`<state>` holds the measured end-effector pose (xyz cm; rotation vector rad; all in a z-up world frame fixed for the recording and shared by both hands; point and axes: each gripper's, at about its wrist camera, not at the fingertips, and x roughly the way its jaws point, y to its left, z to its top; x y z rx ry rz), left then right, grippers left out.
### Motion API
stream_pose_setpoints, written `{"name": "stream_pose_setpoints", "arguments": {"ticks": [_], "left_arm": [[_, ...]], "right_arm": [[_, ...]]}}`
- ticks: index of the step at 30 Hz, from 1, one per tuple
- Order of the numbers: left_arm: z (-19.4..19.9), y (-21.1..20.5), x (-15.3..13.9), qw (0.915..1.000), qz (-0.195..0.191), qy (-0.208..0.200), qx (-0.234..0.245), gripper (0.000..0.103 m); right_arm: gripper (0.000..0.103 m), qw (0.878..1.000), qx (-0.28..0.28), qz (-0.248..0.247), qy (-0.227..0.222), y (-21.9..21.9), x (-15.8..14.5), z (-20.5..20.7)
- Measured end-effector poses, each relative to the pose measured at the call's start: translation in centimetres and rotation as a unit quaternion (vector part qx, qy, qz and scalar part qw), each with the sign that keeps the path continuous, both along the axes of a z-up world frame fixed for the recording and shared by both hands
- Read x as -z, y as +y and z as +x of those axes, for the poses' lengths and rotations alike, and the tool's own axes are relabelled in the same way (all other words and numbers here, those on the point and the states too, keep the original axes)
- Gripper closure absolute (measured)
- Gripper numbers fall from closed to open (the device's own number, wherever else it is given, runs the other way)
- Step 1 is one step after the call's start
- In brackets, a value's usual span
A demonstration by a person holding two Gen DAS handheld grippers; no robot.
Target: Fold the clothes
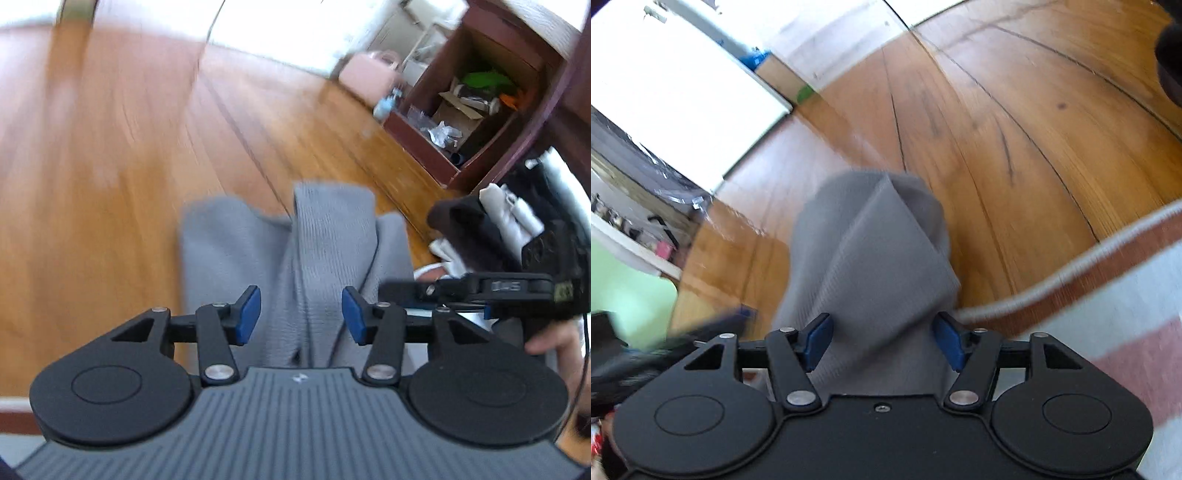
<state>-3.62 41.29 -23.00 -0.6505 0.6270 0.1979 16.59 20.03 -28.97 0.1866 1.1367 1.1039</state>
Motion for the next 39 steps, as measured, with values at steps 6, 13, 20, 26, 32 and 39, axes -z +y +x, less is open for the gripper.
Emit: {"name": "stream_pose_setpoints", "arguments": {"ticks": [6,13,20,26,32,39], "left_arm": [[2.4,-0.8,2.2,0.9983,-0.053,-0.024,0.007,0.064],[1.9,-6.0,-2.1,0.9876,0.126,-0.068,0.064,0.092],[3.8,-8.8,-1.6,0.9877,0.105,-0.049,0.105,0.09],[2.4,-8.1,-1.6,0.9891,0.089,-0.057,0.102,0.09],[2.3,-8.0,-2.2,0.9874,0.105,-0.032,0.113,0.088],[1.0,-7.5,-3.8,0.9844,0.116,-0.023,0.131,0.033]], "right_arm": [[0.068,0.998,-0.035,0.02,-0.051,1.2,-2.2,0.7],[0.088,0.996,-0.06,0.012,-0.07,2.4,-4.3,2.1],[0.045,1.0,-0.016,-0.012,0.0,1.2,-4.2,3.4],[0.03,0.997,-0.06,-0.029,-0.041,2.8,-5.4,1.6],[0.077,0.961,-0.111,-0.169,-0.188,7.0,-5.4,-1.8],[0.079,0.992,-0.035,-0.087,-0.08,2.8,-5.8,1.3]]}}
